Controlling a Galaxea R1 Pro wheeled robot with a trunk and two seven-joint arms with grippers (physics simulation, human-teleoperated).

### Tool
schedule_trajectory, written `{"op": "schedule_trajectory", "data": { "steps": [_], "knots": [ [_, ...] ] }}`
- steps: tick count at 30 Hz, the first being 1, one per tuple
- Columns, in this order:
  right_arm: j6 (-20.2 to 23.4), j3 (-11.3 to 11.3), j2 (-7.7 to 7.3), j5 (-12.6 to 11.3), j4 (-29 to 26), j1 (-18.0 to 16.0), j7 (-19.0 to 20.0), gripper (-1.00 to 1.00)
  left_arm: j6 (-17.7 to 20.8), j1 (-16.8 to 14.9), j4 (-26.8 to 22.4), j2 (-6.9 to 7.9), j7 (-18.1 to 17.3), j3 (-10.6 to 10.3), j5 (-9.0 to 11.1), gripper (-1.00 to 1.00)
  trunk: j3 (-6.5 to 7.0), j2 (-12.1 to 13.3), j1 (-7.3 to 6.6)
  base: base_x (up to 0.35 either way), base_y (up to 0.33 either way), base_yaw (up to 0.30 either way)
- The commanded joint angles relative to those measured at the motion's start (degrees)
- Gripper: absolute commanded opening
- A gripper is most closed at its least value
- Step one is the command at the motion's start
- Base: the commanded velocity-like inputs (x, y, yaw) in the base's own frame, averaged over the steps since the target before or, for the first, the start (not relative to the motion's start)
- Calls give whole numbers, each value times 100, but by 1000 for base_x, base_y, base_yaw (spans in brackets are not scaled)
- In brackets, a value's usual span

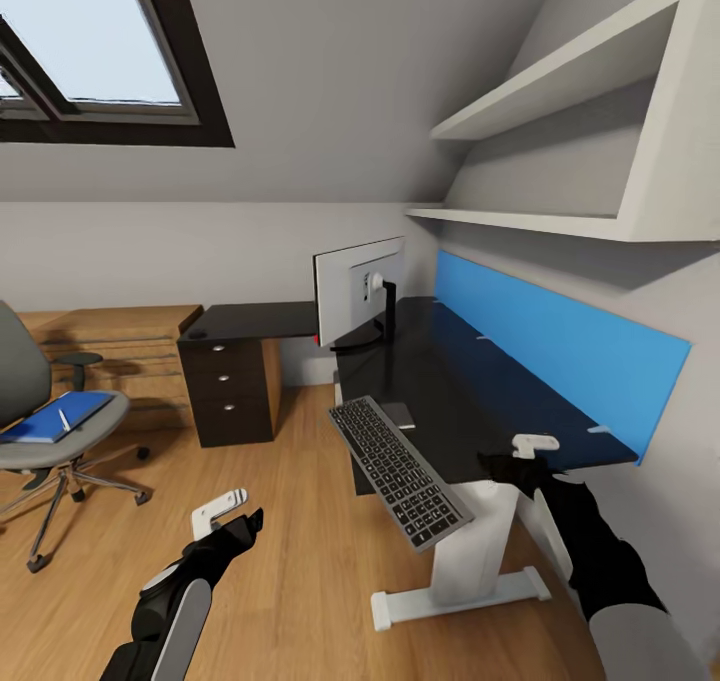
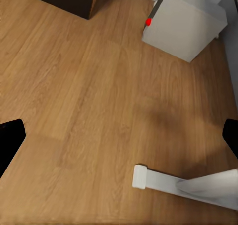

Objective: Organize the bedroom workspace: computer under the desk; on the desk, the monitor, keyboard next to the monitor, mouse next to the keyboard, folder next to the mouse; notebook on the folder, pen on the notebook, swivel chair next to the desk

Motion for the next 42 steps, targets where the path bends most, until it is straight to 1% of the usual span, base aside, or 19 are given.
{"op": "schedule_trajectory", "data": {
  "steps": [1,2,6,12,16,18,20,21,24,30,35,42],
  "knots": [
    [112,-11,19,-3,-101,30,31,100,20,-4,-8,-3,41,4,60,100,-7,-4,-3,-254,0,0],
    [246,-11,63,-12,-237,76,31,100,22,-4,-7,-3,41,3,59,100,-7,-4,-3,-284,0,0],
    [399,-14,141,-16,-380,126,32,100,20,-4,-7,-3,41,3,57,100,-7,-4,-3,-306,0,0],
    [489,-12,201,-25,-458,157,30,100,25,-4,-6,-3,41,-2,60,100,-7,-4,-3,-327,0,0],
    [509,-14,251,-57,-481,164,32,100,26,-4,-6,-3,41,-50,60,100,-7,-4,-3,-334,0,0],
    [512,-13,275,-117,-496,165,32,100,26,-4,-6,-3,41,-63,60,100,-7,-4,-3,-336,0,0],
    [517,-12,315,-261,-525,166,32,100,26,-4,-6,-3,41,-74,60,100,-7,-4,-3,-336,0,0],
    [546,-7,348,-481,-550,167,27,100,26,-4,-6,-3,41,-81,60,100,-7,-4,-3,-336,0,0],
    [648,1,368,-622,-560,167,30,100,26,-4,-6,-3,41,-84,60,100,-7,-4,-3,-322,0,0],
    [757,-7,406,-708,-568,167,34,100,26,-4,-6,-3,41,-85,60,100,-7,-4,-3,-149,0,0],
    [756,-9,411,-712,-567,167,35,100,26,-4,-6,-3,41,-85,60,100,-7,-4,-3,-36,0,0],
    [727,-19,402,-715,-538,167,60,100,21,-4,-9,-3,48,-86,48,100,-7,-4,-3,-137,0,0]
  ]
}}
